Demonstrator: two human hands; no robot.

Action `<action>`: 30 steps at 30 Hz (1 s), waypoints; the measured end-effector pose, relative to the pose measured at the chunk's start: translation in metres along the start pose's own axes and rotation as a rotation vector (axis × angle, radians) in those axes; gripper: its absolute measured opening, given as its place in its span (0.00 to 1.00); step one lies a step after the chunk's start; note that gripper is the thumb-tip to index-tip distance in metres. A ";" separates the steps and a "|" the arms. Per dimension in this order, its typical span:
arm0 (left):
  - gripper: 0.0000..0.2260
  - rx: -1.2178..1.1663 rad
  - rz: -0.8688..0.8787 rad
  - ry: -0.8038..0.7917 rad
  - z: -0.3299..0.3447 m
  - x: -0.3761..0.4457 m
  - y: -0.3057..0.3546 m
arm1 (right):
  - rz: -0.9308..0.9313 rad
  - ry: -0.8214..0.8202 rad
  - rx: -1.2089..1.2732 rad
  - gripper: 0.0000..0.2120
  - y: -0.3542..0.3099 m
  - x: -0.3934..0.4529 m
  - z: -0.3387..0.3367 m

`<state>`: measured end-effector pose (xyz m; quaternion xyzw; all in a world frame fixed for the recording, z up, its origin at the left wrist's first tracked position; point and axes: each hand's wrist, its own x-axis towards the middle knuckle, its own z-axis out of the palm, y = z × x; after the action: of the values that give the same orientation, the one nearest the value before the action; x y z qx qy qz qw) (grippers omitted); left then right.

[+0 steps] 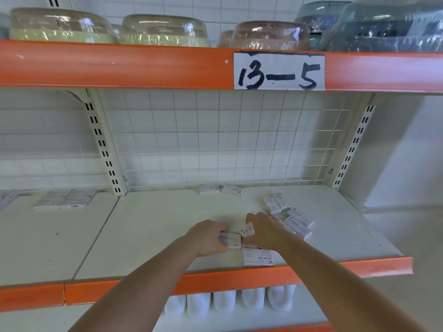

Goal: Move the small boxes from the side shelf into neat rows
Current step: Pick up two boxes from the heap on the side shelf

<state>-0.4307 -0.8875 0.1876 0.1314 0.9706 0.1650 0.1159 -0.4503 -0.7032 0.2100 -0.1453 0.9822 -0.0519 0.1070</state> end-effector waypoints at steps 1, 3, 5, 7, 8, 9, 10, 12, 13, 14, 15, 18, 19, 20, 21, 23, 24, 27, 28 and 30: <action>0.11 -0.004 -0.002 0.005 0.000 -0.002 -0.001 | -0.004 -0.005 -0.004 0.29 -0.001 0.001 0.000; 0.11 -0.009 -0.008 0.015 0.000 -0.006 -0.001 | -0.010 -0.010 -0.021 0.28 -0.002 0.002 0.000; 0.10 -0.003 -0.015 0.030 -0.001 -0.010 -0.002 | -0.009 0.001 -0.019 0.27 -0.003 0.003 0.001; 0.10 0.011 -0.025 0.048 -0.003 -0.014 -0.004 | -0.006 0.026 -0.015 0.26 -0.004 0.004 0.002; 0.10 0.019 -0.035 0.059 -0.004 -0.016 -0.005 | -0.009 0.044 -0.024 0.26 -0.005 0.005 0.002; 0.11 0.030 -0.046 0.073 -0.006 -0.019 -0.006 | -0.013 0.061 -0.037 0.26 -0.006 0.006 0.001; 0.11 0.046 -0.053 0.092 -0.008 -0.021 -0.007 | -0.018 0.079 -0.050 0.27 -0.007 0.006 0.000; 0.12 0.068 -0.065 0.136 -0.010 -0.026 -0.011 | -0.034 0.105 -0.086 0.27 -0.012 0.006 -0.003; 0.12 0.068 -0.073 0.156 -0.011 -0.029 -0.013 | -0.046 0.116 -0.111 0.27 -0.015 0.007 -0.004; 0.12 0.066 -0.083 0.175 -0.012 -0.032 -0.015 | -0.059 0.124 -0.132 0.27 -0.018 0.008 -0.004; 0.12 0.066 -0.092 0.193 -0.013 -0.035 -0.017 | -0.072 0.131 -0.150 0.27 -0.022 0.009 -0.004; 0.14 0.075 -0.115 0.214 -0.017 -0.047 -0.024 | -0.115 0.130 -0.191 0.27 -0.036 0.011 0.000; 0.14 0.082 -0.126 0.212 -0.018 -0.052 -0.027 | -0.130 0.120 -0.202 0.27 -0.042 0.011 0.001; 0.14 0.088 -0.141 0.207 -0.020 -0.057 -0.030 | -0.140 0.114 -0.212 0.28 -0.048 0.011 0.004; 0.14 0.089 -0.158 0.204 -0.021 -0.061 -0.033 | -0.147 0.114 -0.219 0.28 -0.055 0.011 0.005; 0.14 0.073 -0.193 0.211 -0.025 -0.069 -0.040 | -0.157 0.117 -0.230 0.27 -0.067 0.012 0.006; 0.13 0.063 -0.207 0.219 -0.027 -0.072 -0.043 | -0.161 0.118 -0.232 0.27 -0.073 0.012 0.006; 0.14 0.062 -0.233 0.234 -0.033 -0.083 -0.055 | -0.167 0.125 -0.232 0.27 -0.091 0.013 0.005; 0.14 0.066 -0.241 0.236 -0.034 -0.086 -0.060 | -0.170 0.129 -0.233 0.27 -0.097 0.014 0.005; 0.13 0.076 -0.250 0.240 -0.039 -0.094 -0.069 | -0.175 0.132 -0.241 0.28 -0.111 0.015 0.005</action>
<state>-0.3676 -0.9892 0.2160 -0.0066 0.9918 0.1268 0.0139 -0.4326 -0.8132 0.2168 -0.2383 0.9698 0.0478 0.0191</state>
